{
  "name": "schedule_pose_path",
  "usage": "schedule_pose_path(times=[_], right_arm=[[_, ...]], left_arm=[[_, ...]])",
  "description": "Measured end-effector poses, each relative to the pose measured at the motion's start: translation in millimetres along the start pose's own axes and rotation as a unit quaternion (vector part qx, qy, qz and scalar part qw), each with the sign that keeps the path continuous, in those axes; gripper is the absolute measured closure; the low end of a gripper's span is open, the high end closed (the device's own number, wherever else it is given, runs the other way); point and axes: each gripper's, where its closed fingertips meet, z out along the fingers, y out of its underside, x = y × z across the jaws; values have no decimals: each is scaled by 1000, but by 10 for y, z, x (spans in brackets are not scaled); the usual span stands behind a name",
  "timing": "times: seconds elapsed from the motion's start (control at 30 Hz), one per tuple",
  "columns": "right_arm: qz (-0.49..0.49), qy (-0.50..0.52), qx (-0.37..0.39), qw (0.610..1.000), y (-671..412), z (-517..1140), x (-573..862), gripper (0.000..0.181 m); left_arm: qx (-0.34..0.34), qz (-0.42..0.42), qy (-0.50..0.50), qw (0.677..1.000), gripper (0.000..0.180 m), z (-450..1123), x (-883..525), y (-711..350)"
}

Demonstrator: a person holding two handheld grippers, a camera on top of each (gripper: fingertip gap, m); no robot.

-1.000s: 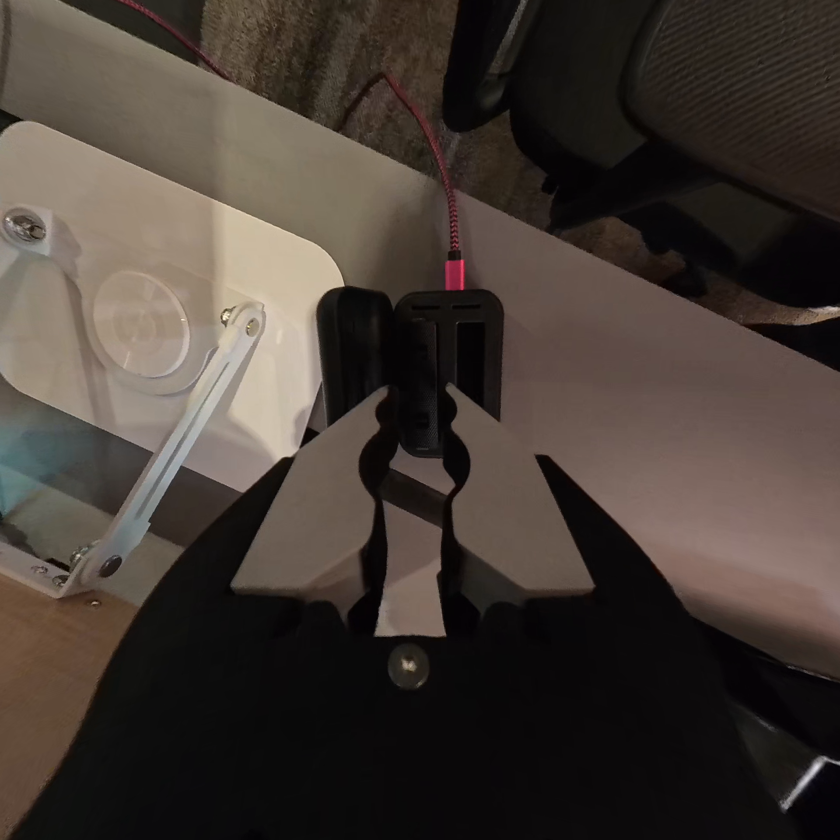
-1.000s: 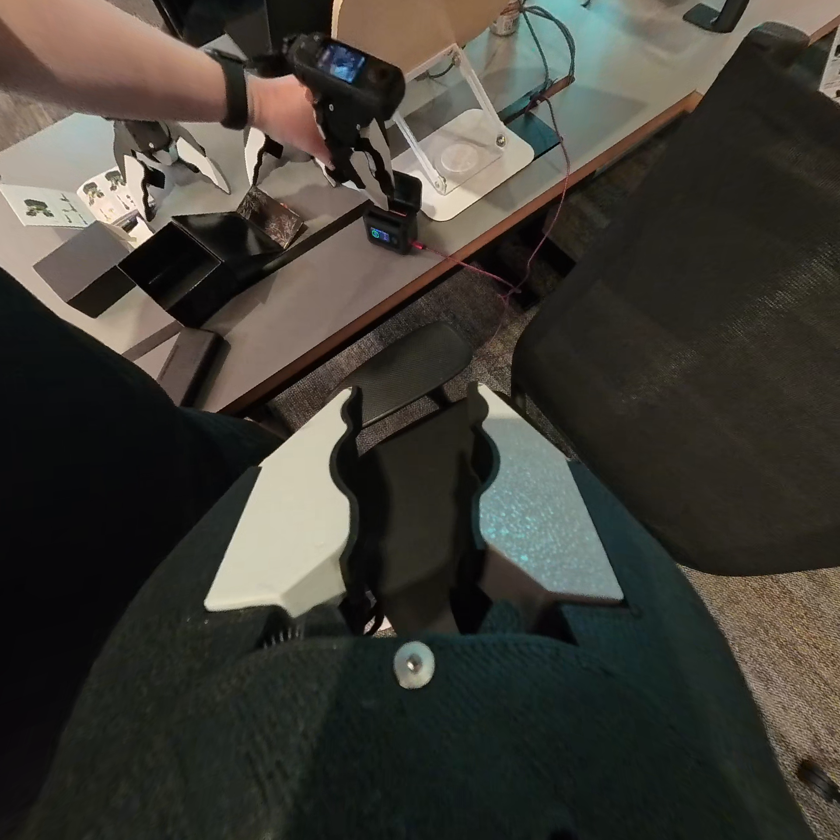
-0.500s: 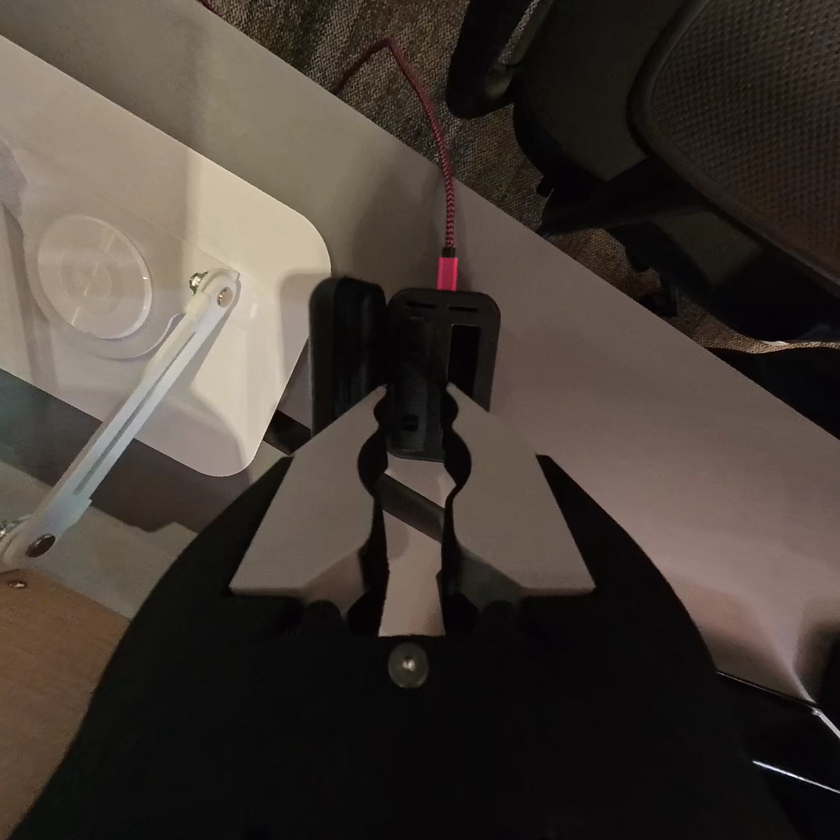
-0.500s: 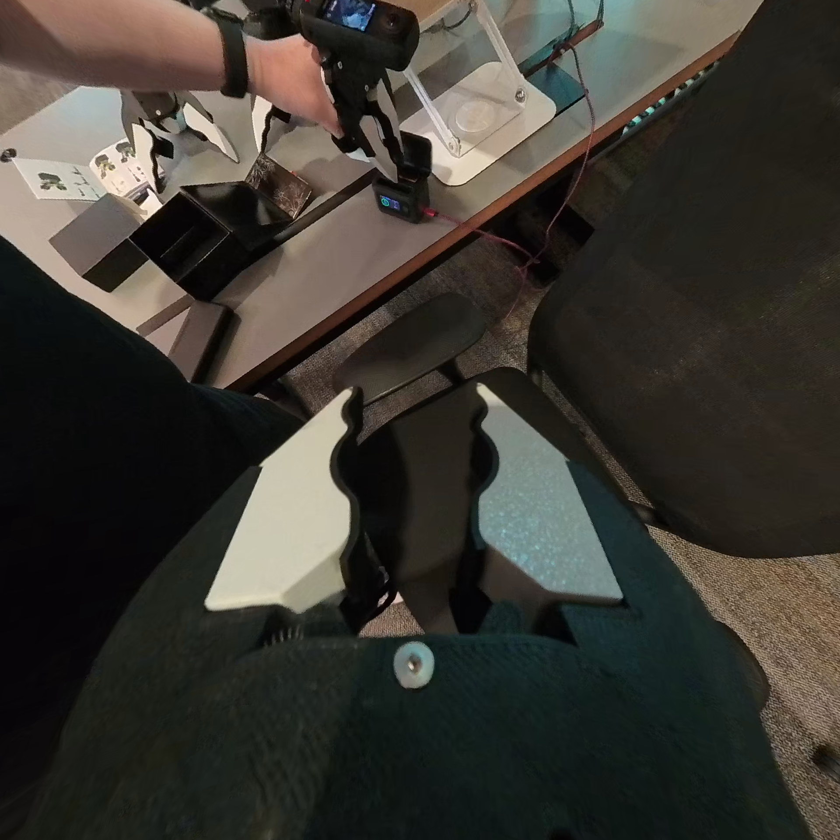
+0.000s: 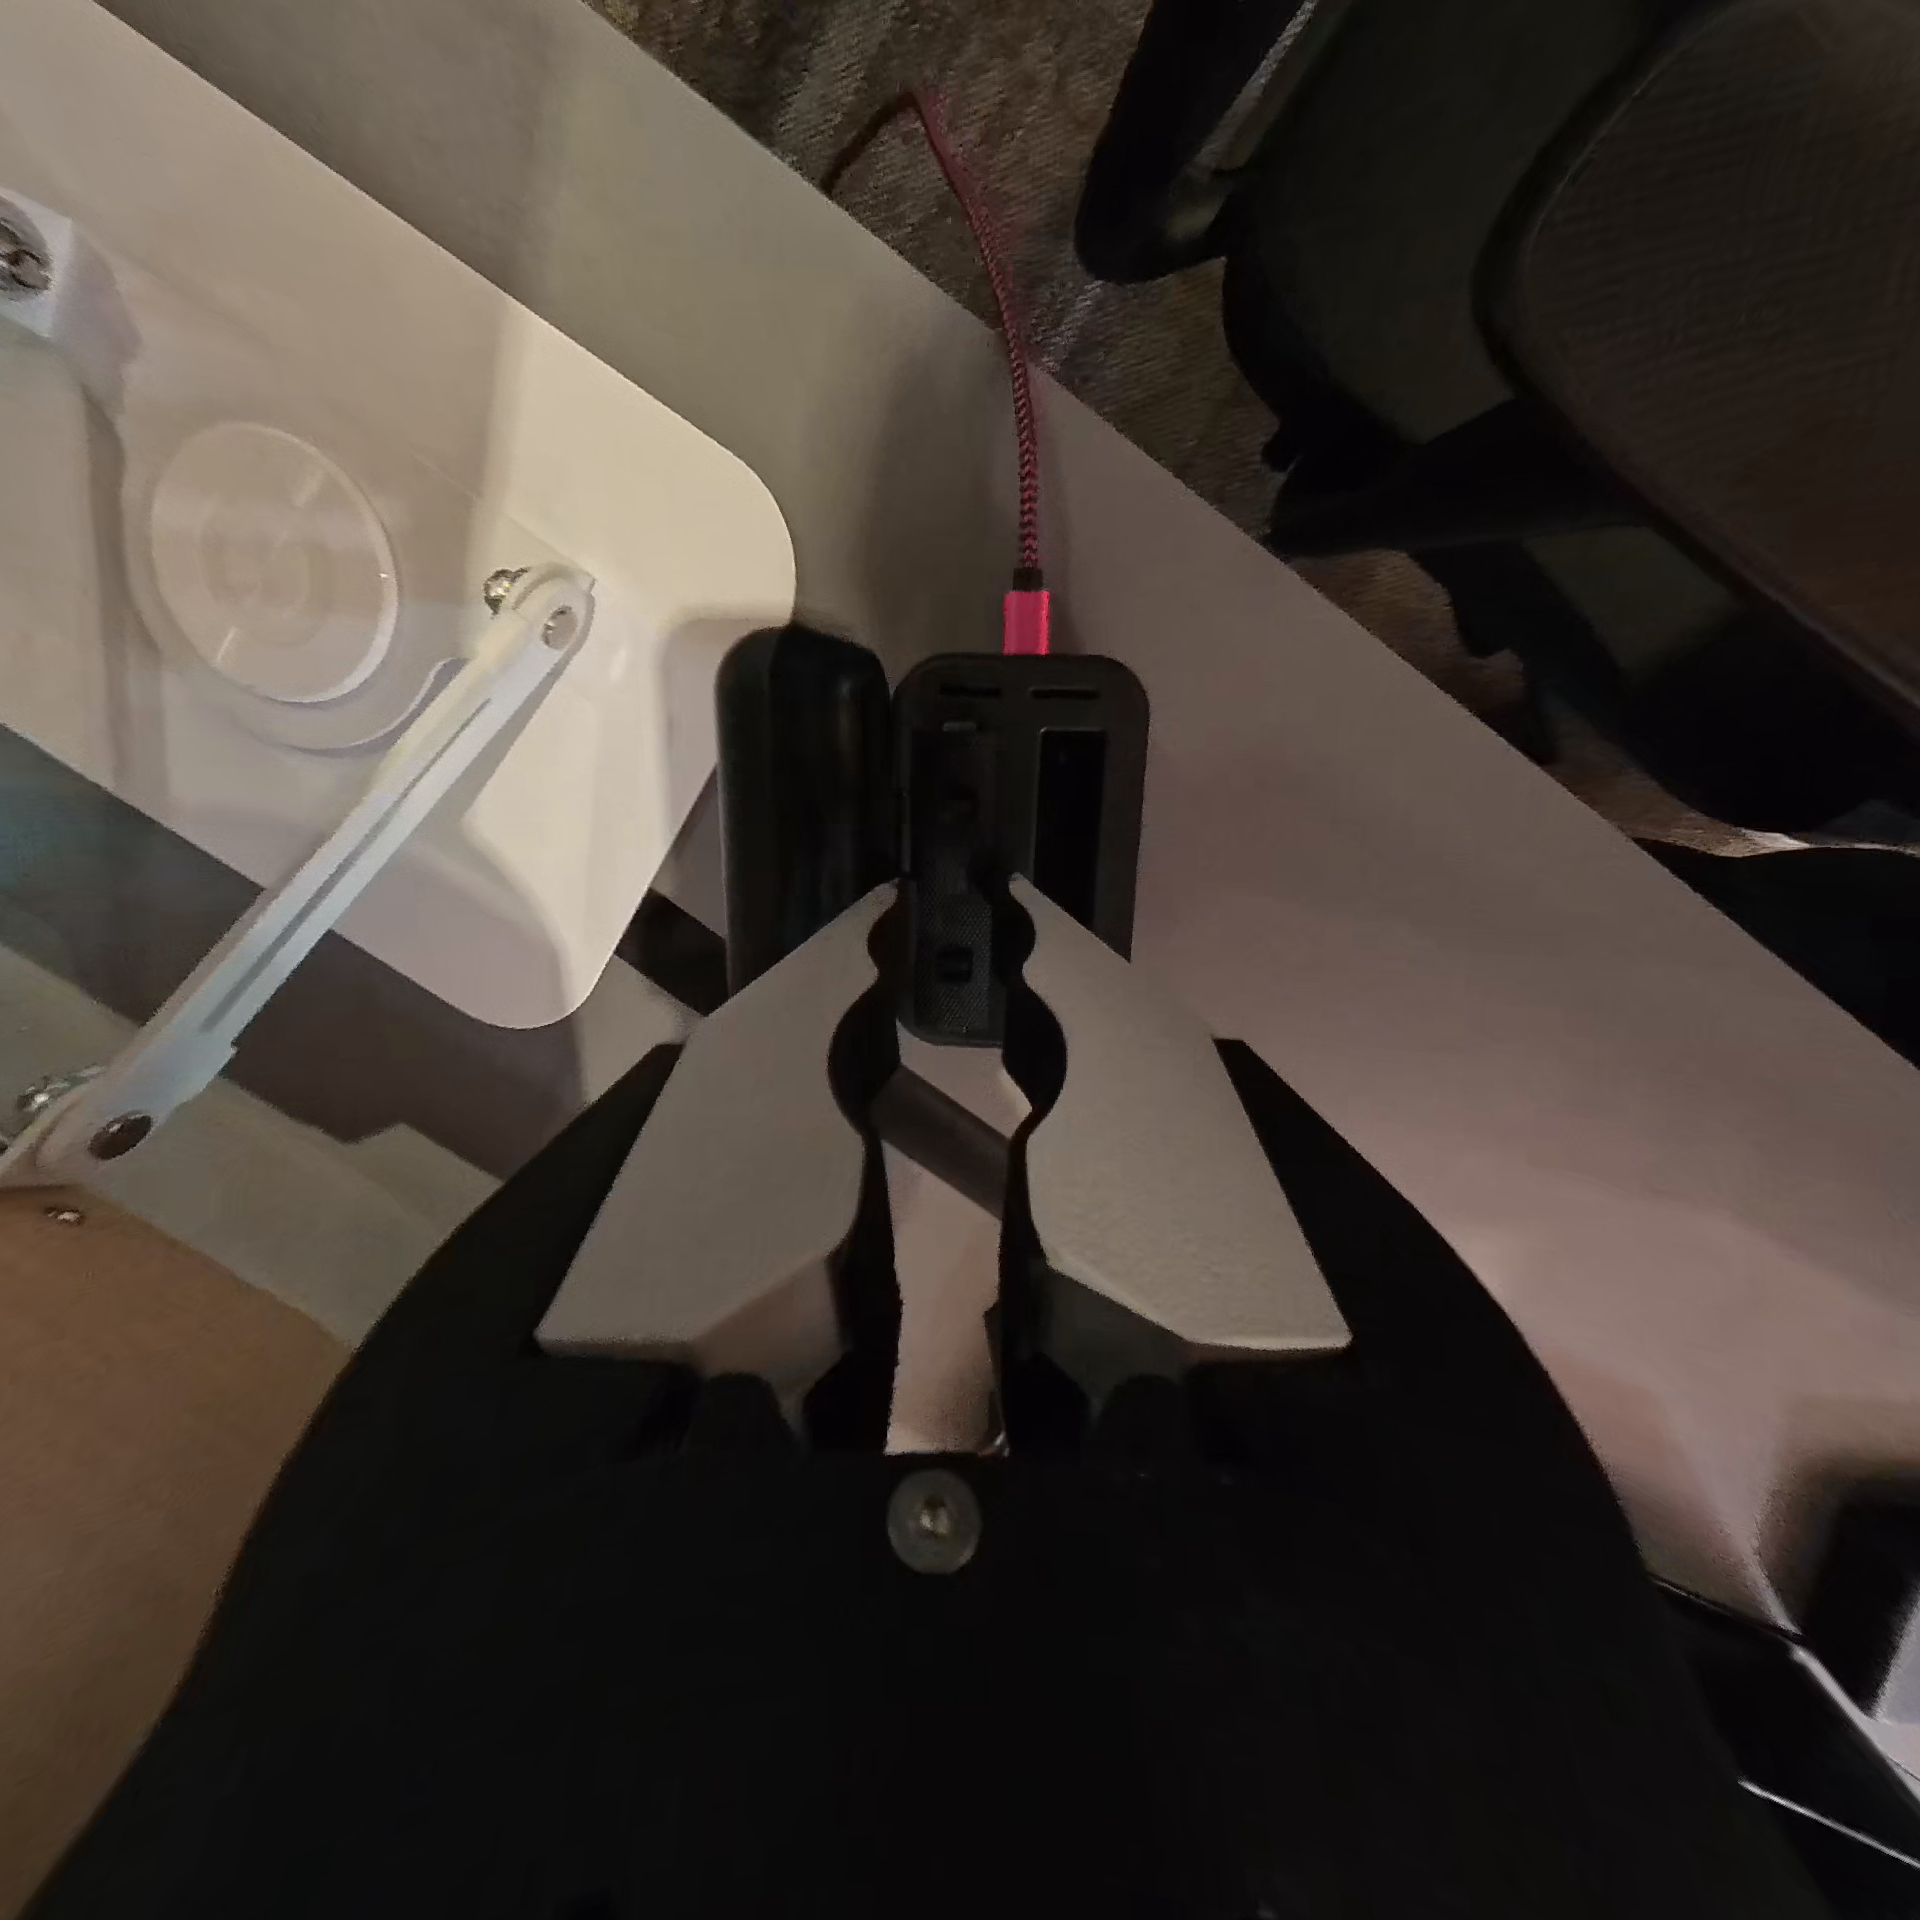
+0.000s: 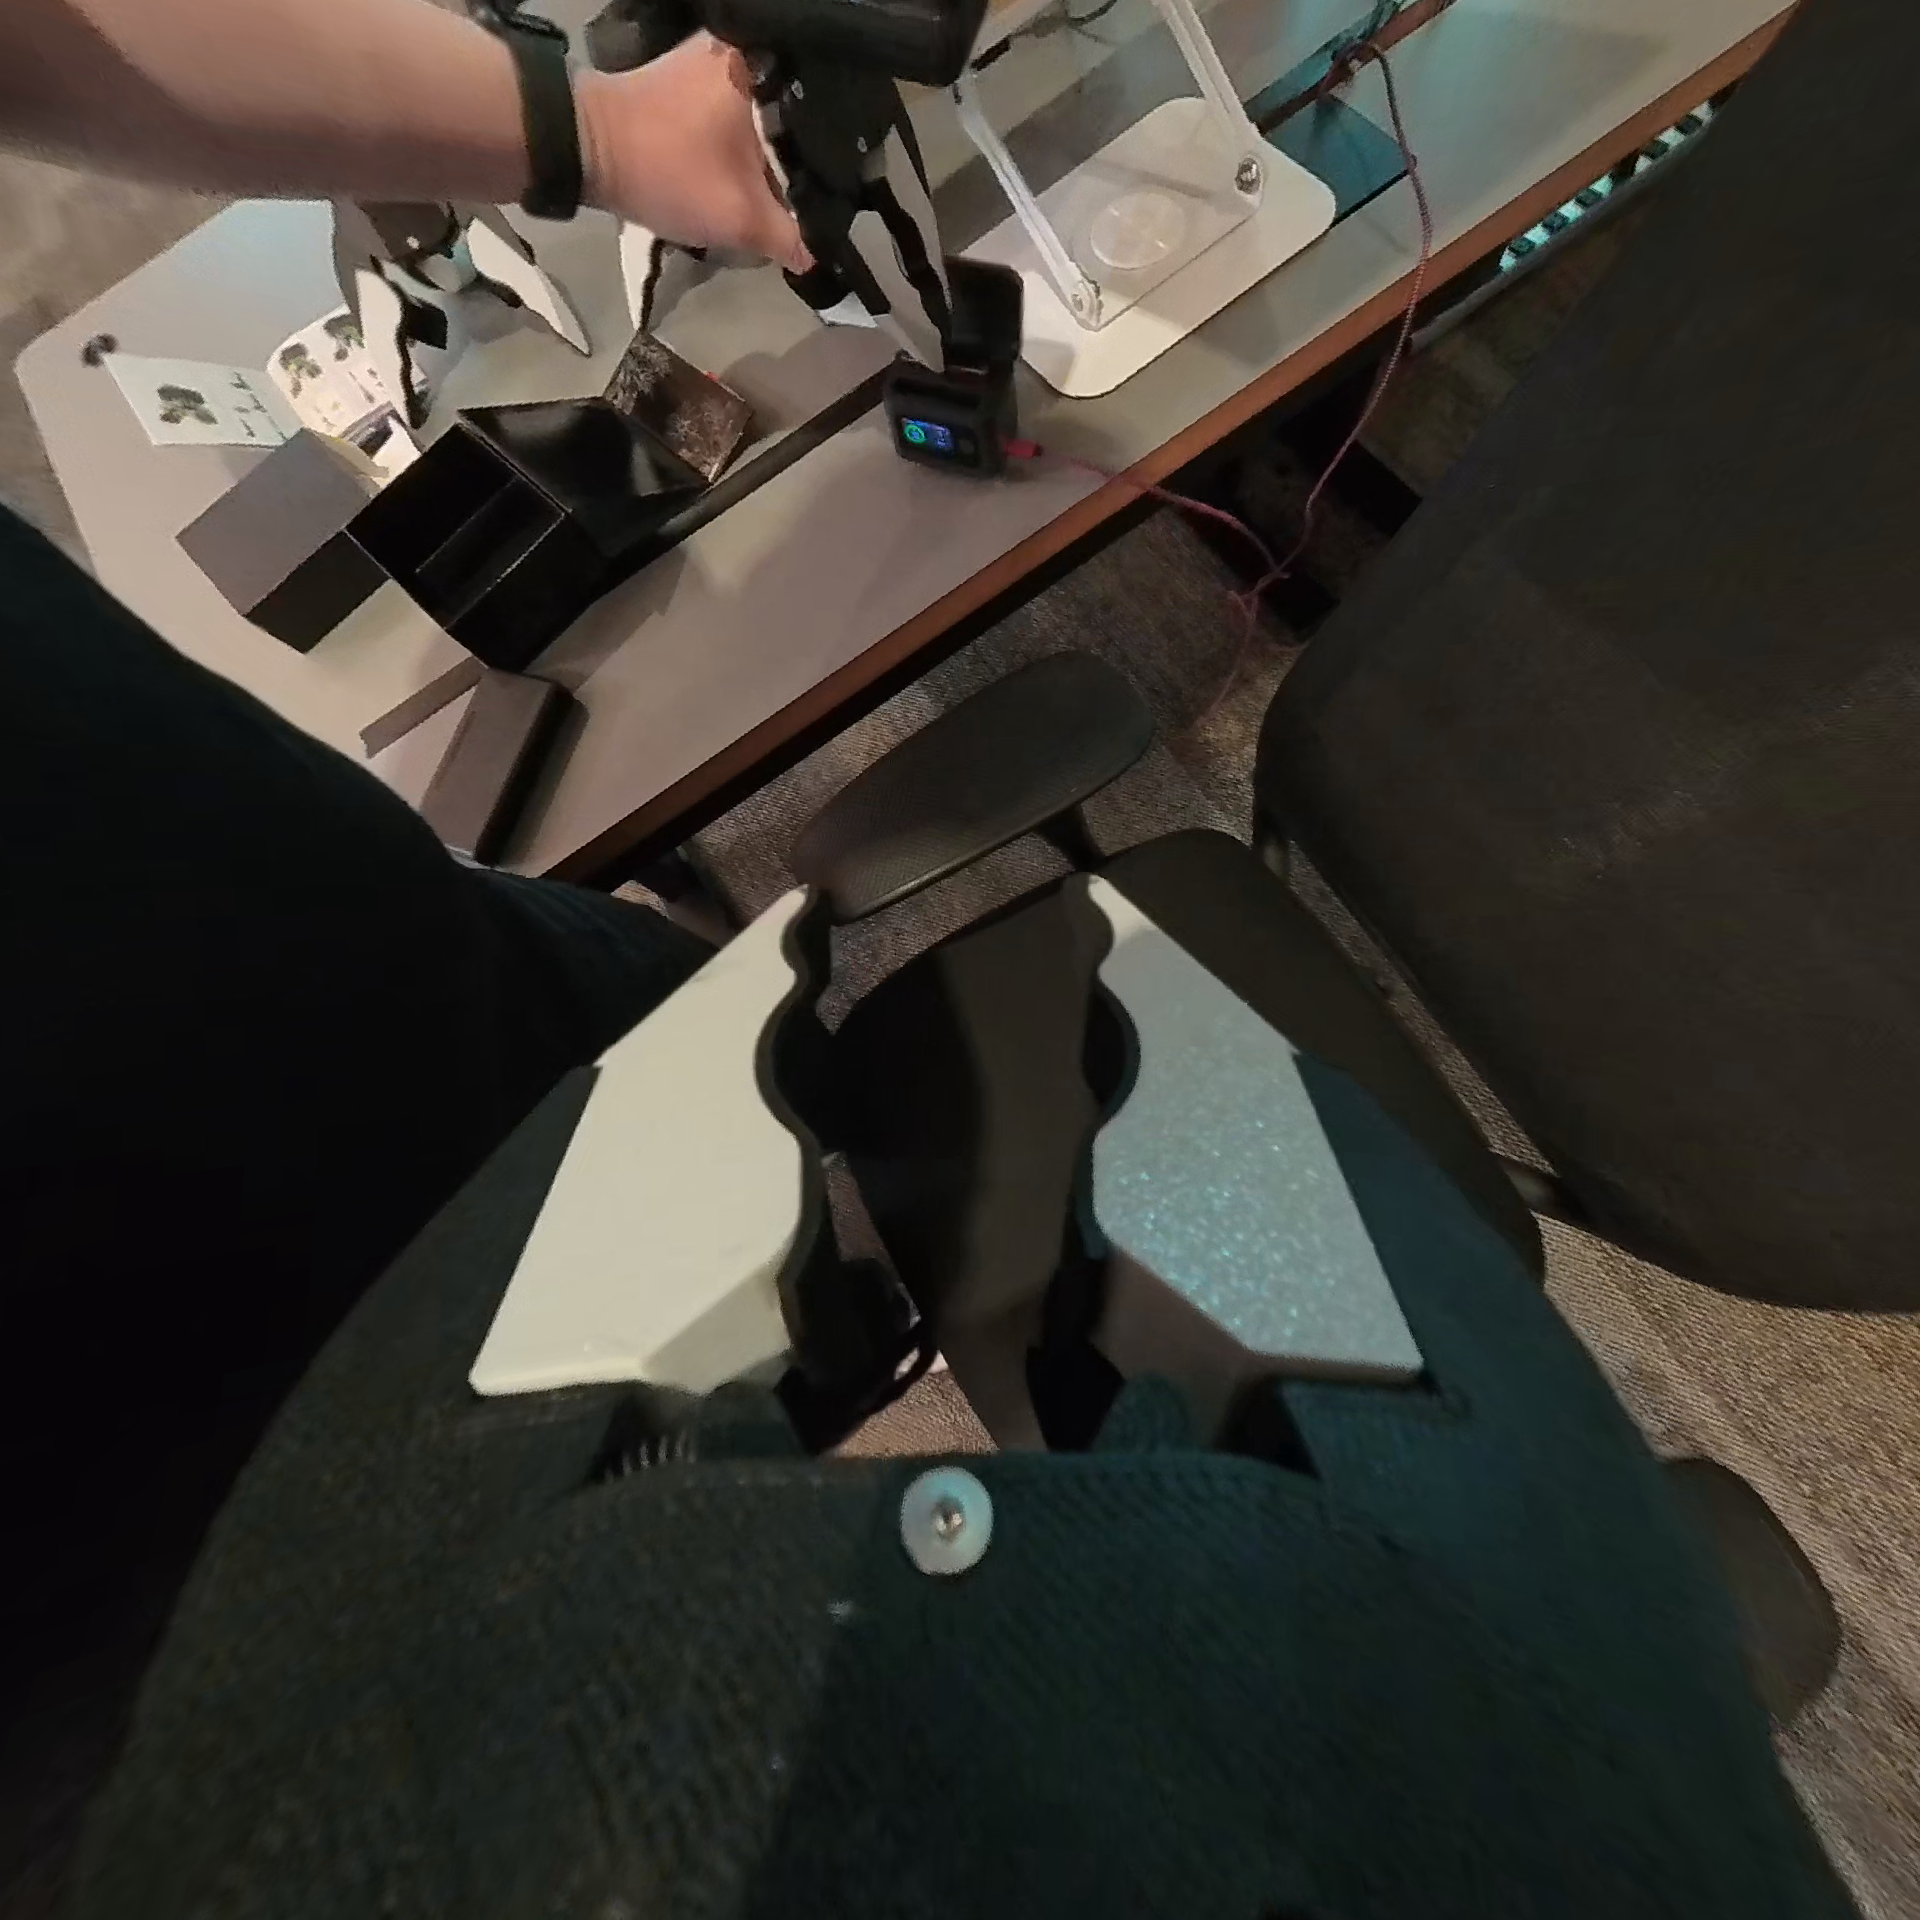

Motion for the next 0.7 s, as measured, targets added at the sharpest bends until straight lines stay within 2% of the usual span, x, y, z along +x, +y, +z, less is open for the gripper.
schedule_pose_path(times=[0.17,0.27,0.37,0.43,0.53,0.6,0.7], right_arm=[[-1,-40,2,999,-29,240,-95,135],[3,-67,20,998,-101,411,-158,137],[32,-72,89,993,-409,850,-92,150],[68,-37,148,986,-666,1272,65,157],[122,-36,244,961,-995,2085,105,173],[124,-70,238,961,-1041,2808,-40,181],[101,-83,214,968,-1042,3652,-202,181]], left_arm=[[-4,20,-40,999,168,-79,6,7],[-25,-3,-15,1000,168,-14,60,82],[-27,-29,-3,999,168,15,83,104],[-26,-36,-3,999,168,6,116,93],[-32,-38,-6,999,168,17,162,82],[-36,-42,-9,998,168,22,174,73],[-42,-40,-14,998,168,21,187,71]])
